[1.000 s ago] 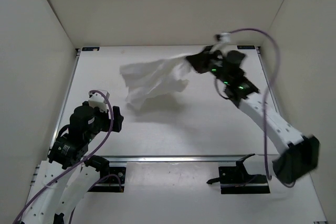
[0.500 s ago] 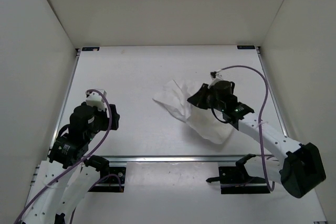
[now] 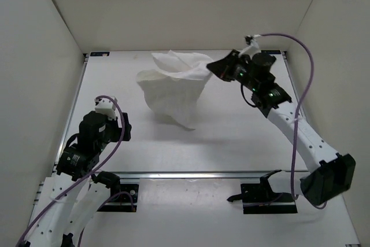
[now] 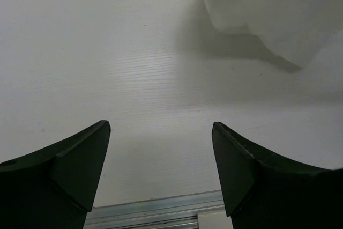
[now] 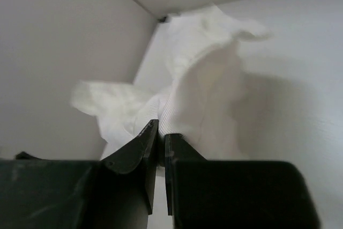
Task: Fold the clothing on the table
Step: Flatten the skirt out
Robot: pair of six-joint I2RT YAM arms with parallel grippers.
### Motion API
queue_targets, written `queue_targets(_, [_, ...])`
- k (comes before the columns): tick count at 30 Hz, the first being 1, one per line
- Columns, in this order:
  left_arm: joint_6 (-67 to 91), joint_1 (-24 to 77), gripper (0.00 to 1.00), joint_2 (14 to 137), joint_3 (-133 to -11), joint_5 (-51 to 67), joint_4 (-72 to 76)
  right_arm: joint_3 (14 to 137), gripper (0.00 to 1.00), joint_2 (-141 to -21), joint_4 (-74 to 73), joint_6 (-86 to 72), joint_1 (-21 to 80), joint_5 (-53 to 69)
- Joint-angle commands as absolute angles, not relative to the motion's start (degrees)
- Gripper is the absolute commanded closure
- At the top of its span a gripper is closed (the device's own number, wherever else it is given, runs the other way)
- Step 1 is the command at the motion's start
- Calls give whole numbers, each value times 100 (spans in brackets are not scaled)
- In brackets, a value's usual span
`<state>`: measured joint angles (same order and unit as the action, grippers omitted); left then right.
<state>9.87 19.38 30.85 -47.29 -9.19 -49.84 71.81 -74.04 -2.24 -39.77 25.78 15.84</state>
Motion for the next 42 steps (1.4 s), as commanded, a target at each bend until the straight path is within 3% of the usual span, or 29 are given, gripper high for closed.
queue_targets(1, [931, 1828, 18, 3339, -4790, -651, -4782, 5692, 100, -6630, -501, -4157, 2049, 1871])
queue_targets(8, [1826, 1713, 29, 4067, -4818, 613, -3807, 2719, 100, -5485, -774, -4096, 2681, 1836])
queue_targets(10, [2335, 1854, 35, 4331, -4476, 921, -3351, 2323, 100, -5388, -765, -4017, 2620, 1977])
queue_targets(13, [3493, 1969, 53, 4579, -3616, 1692, -2220, 2145, 100, -5353, -914, -3780, 2549, 1934])
queue_targets(14, [4072, 2030, 54, 4623, -3412, 1992, -1910, 2127, 100, -5379, -992, -3710, 2540, 1881])
queue_targets(15, [4548, 2178, 53, 4667, -3062, 2082, -1463, 2136, 100, -5370, -958, -3622, 2523, 1846])
queue_targets(17, [5121, 2494, 36, 4780, -2613, 1996, -776, 2136, 100, -5388, -967, -3508, 2514, 1802])
queue_targets(21, [6053, 3005, 27, 5010, -2137, 1794, -53, 2048, 100, -5353, -800, -3437, 2443, 1907])
queue_targets(27, [6952, 3147, 23, 5044, -1793, 1301, 922, 1872, 100, -5370, -554, -3436, 2443, 2021])
queue_targets(42, [8130, 3717, 22, 7514, -2329, 1468, 2847, 1697, 100, -5168, -457, -3313, 2540, 2074])
